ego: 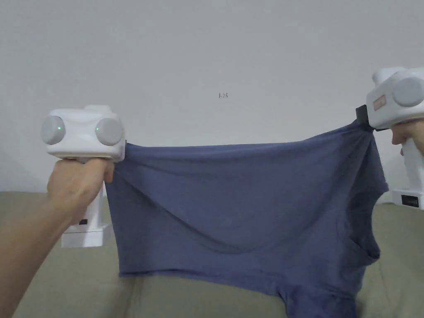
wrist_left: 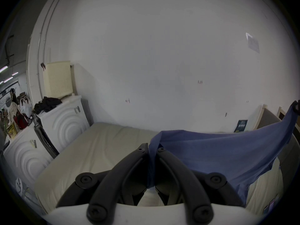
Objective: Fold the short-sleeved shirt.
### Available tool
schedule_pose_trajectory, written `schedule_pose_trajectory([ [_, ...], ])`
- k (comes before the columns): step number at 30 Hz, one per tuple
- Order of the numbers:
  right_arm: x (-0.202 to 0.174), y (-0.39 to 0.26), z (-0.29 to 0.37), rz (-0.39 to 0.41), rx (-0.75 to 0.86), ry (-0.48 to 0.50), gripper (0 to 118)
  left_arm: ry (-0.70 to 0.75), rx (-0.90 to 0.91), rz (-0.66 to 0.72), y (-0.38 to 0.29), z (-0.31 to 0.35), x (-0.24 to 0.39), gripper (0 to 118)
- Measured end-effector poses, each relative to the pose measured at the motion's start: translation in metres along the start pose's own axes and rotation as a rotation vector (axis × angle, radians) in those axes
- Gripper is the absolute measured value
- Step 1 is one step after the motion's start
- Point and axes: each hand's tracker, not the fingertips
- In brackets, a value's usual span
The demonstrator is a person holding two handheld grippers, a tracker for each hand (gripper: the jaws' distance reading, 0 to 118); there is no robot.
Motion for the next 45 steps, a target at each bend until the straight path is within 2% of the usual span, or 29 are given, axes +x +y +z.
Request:
schedule_pose_trajectory([
  [2, -0.003, -0.032, -0.013, -0.022, -0.040, 0.020, 5, 0.000, -0.062, -0.015, -0.027, -0.016, 0.003, 3],
  [5, -0.010, -0.079, -0.022, -0.013, -0.106, 0.040, 5, -0.011, -0.090, -0.006, -0.065, -0.029, 0.002, 3],
  [9, -0.015, -0.141, -0.012, -0.027, -0.158, 0.068, 5, -0.025, -0.139, -0.019, -0.115, -0.031, -0.004, 3],
  [15, -0.012, -0.225, 0.045, -0.061, -0.220, 0.126, 5, -0.056, -0.207, -0.043, -0.182, 0.000, -0.024, 3],
  [23, -0.008, -0.333, 0.145, -0.075, -0.295, 0.177, 5, -0.089, -0.300, -0.039, -0.266, 0.083, -0.072, 3],
  [26, -0.007, -0.364, 0.179, -0.116, -0.304, 0.192, 5, -0.096, -0.322, -0.037, -0.293, 0.114, -0.096, 3],
  [33, -0.006, -0.423, 0.251, -0.160, -0.343, 0.240, 5, -0.130, -0.381, -0.014, -0.350, 0.162, -0.148, 3],
  [39, -0.005, -0.463, 0.297, -0.149, -0.395, 0.250, 5, -0.156, -0.401, 0.004, -0.392, 0.203, -0.181, 3],
  [45, -0.004, -0.495, 0.320, -0.182, -0.440, 0.255, 5, -0.179, -0.436, 0.015, -0.426, 0.228, -0.198, 3],
])
